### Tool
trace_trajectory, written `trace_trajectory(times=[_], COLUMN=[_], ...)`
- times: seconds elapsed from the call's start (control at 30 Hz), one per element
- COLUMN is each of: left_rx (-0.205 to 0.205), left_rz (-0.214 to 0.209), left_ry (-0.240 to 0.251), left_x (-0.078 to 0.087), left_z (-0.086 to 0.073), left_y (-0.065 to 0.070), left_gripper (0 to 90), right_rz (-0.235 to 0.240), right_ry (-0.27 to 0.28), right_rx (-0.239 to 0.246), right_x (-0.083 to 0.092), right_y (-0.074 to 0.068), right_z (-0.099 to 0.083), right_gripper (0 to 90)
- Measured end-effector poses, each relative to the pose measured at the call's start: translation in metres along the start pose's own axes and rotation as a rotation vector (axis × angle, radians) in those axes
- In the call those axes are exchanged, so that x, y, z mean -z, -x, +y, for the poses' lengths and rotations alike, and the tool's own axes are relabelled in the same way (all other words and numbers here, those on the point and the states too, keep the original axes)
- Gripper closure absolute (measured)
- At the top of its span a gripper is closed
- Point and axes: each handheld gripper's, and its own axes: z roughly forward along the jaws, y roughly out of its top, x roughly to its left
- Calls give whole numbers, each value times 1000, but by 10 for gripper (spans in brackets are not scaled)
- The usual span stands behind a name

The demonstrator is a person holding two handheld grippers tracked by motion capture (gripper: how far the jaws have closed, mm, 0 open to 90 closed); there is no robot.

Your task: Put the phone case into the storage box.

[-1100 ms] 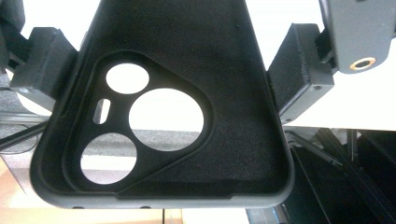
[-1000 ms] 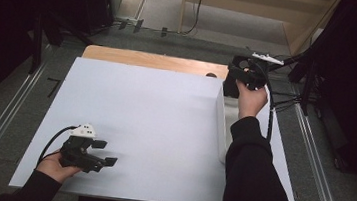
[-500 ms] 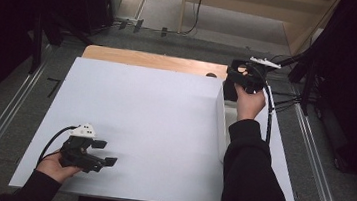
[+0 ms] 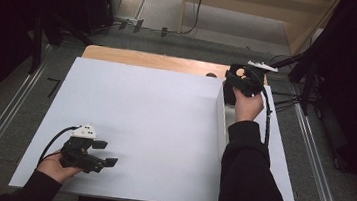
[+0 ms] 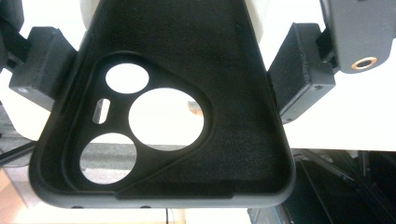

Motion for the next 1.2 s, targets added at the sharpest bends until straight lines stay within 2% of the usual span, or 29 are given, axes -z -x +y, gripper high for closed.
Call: trace_trajectory(times=[0.1, 0.2, 0.37, 0.53, 0.8, 1.03, 1.13, 1.2], left_rx=[4, -2, -10, -10, -10, -13, -10, -13], left_rz=[2, -4, -5, -5, -5, -5, -5, -3], left_ry=[-4, -6, -10, -10, -9, -9, -9, -11], left_x=[0, 0, -1, -1, -2, -1, -1, -1], left_z=[0, 0, 1, 1, 2, 1, 1, 1], left_y=[0, 1, 2, 2, 1, 1, 1, 2], left_gripper=[230, 230, 230, 230, 230, 230, 230, 230], right_rz=[2, 0, -18, -28, -1, 11, 47, 51], right_ry=[-7, -6, -10, -20, -3, 4, 20, 31], right_rx=[6, 37, 31, 56, -17, -9, -13, -11], right_x=[-1, -1, -3, -5, -5, -4, -2, -1], right_y=[0, -3, -6, -9, -1, -2, -1, -2], right_z=[-3, -4, -7, -9, -11, -11, -11, -9], right_gripper=[120, 118, 116, 115, 108, 103, 88, 79])
